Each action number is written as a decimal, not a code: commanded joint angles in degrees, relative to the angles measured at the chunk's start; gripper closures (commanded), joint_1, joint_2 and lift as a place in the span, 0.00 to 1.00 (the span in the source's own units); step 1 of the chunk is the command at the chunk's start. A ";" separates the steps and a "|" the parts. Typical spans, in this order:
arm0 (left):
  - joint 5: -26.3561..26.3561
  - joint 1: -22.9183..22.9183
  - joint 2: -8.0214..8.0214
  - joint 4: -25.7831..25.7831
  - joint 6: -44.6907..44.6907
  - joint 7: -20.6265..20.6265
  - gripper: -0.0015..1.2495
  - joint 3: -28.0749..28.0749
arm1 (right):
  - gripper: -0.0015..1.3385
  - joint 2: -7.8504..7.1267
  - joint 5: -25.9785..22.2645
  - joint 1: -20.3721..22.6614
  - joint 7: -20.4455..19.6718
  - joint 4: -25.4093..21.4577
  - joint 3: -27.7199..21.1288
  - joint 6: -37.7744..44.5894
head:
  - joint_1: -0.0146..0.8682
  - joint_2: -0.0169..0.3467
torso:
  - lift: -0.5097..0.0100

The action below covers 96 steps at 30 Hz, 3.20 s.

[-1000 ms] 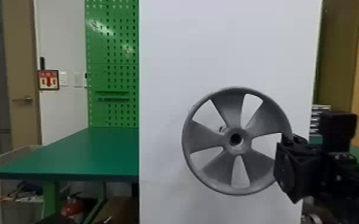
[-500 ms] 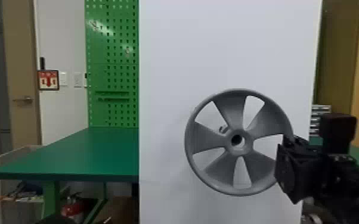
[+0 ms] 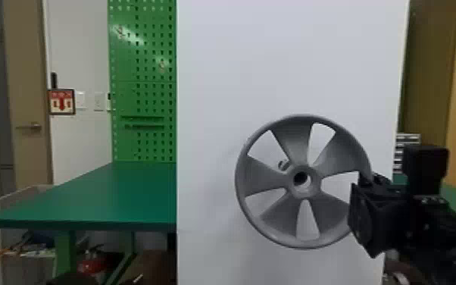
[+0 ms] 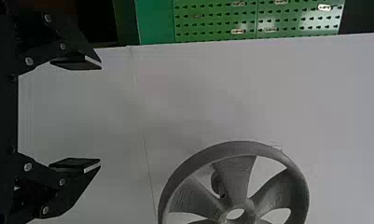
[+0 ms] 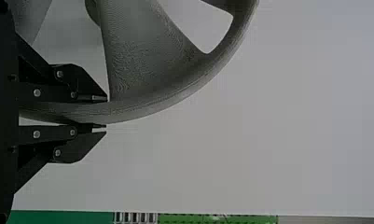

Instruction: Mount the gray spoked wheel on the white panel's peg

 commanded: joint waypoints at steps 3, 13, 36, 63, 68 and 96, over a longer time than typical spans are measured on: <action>-0.05 -0.09 0.10 0.00 0.05 0.00 0.40 -0.04 | 0.87 -0.29 0.05 -0.32 0.00 0.25 -0.23 -0.29 | 0.16 0.03 | 0.20; 0.12 -0.09 0.10 0.00 0.05 0.00 0.40 -0.13 | 0.87 -0.82 0.31 -0.67 0.00 1.13 -0.23 -0.99 | 0.16 0.03 | 0.20; 0.21 0.00 0.10 0.00 0.23 0.00 0.40 0.05 | 0.87 -1.52 1.98 -2.25 3.25 7.11 -0.85 -7.23 | 0.16 0.03 | 0.20; 0.21 0.00 0.18 0.00 0.23 0.00 0.40 -0.04 | 0.87 -0.47 0.31 -4.98 3.95 14.66 -0.67 -13.29 | 0.16 0.03 | 0.20; 0.12 0.00 0.18 0.00 0.23 0.00 0.40 -0.04 | 0.87 -0.29 0.13 -5.33 3.95 15.98 -0.67 -14.26 | 0.16 0.03 | 0.20; 0.21 0.00 0.18 0.00 0.23 0.00 0.40 0.05 | 0.87 0.23 -0.66 -6.12 3.95 21.17 -0.15 -18.39 | 0.16 0.03 | 0.20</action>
